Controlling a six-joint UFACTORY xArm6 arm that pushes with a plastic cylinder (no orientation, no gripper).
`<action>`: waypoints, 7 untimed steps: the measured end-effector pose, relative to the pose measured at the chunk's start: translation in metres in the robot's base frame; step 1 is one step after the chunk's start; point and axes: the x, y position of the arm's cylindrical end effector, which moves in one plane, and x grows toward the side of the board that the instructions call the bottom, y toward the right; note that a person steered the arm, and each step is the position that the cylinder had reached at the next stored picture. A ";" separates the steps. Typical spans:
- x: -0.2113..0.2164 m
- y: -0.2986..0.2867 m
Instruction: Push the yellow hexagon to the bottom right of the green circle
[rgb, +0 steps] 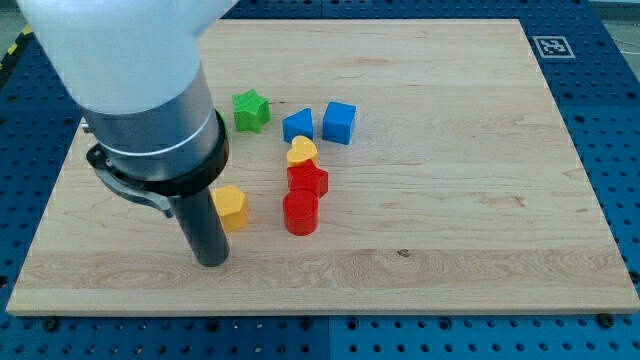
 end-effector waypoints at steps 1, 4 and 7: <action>-0.004 0.012; -0.017 0.004; -0.067 -0.004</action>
